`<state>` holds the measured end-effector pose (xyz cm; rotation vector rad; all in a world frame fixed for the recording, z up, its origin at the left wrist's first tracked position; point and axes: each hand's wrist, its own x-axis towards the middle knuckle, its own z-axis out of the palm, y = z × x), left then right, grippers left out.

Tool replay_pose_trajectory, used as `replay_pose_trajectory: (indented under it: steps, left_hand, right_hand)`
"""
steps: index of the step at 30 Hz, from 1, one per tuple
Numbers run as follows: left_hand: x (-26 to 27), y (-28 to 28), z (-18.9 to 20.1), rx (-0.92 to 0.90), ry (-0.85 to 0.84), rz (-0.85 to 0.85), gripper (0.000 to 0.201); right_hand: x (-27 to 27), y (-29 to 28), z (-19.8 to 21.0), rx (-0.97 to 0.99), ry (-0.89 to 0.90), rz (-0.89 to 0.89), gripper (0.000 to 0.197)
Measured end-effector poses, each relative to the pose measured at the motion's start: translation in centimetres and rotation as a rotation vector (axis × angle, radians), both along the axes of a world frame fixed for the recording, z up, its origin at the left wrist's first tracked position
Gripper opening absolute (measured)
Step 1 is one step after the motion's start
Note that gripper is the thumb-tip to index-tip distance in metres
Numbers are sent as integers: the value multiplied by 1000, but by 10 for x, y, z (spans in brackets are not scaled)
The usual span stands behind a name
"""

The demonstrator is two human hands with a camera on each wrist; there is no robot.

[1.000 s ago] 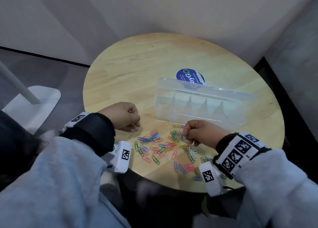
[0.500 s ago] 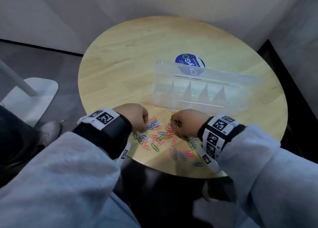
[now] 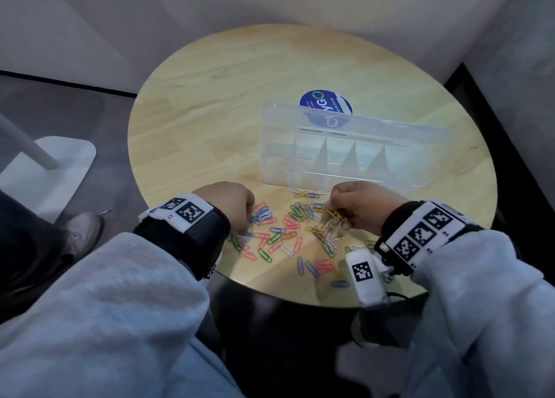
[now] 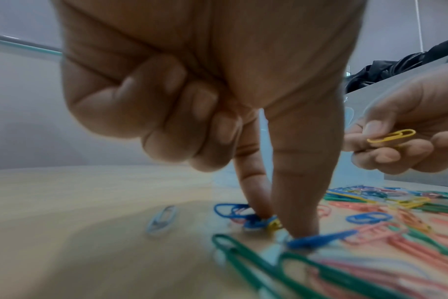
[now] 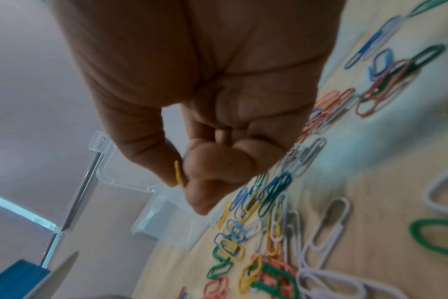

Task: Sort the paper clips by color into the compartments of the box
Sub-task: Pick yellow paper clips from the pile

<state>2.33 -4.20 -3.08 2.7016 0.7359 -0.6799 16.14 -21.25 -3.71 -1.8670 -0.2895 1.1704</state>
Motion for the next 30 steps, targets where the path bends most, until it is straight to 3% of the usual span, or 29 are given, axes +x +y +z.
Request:
replay_pose_trajectory:
  steps: [10, 13, 17, 22, 27, 30]
  left_hand:
    - [2, 0, -1, -40, -86, 18, 4]
    - [2, 3, 2, -223, -145, 74, 10]
    - [7, 6, 9, -671, -264, 294, 28]
    - [15, 5, 18, -1041, -411, 531, 37]
    - [24, 2, 17, -1072, -371, 575, 30]
    - [28, -5, 15, -1040, -247, 515, 45]
  right_hand:
    - [-8, 1, -10, -36, 16, 10, 27]
    - [-7, 3, -8, -81, -30, 23, 29]
    - [-7, 5, -4, -113, -81, 27, 21]
    - [-8, 2, 0, -313, -437, 314, 12]
    - [-19, 12, -3, -425, -600, 527, 14]
    - [-21, 17, -7, -486, -712, 632, 12]
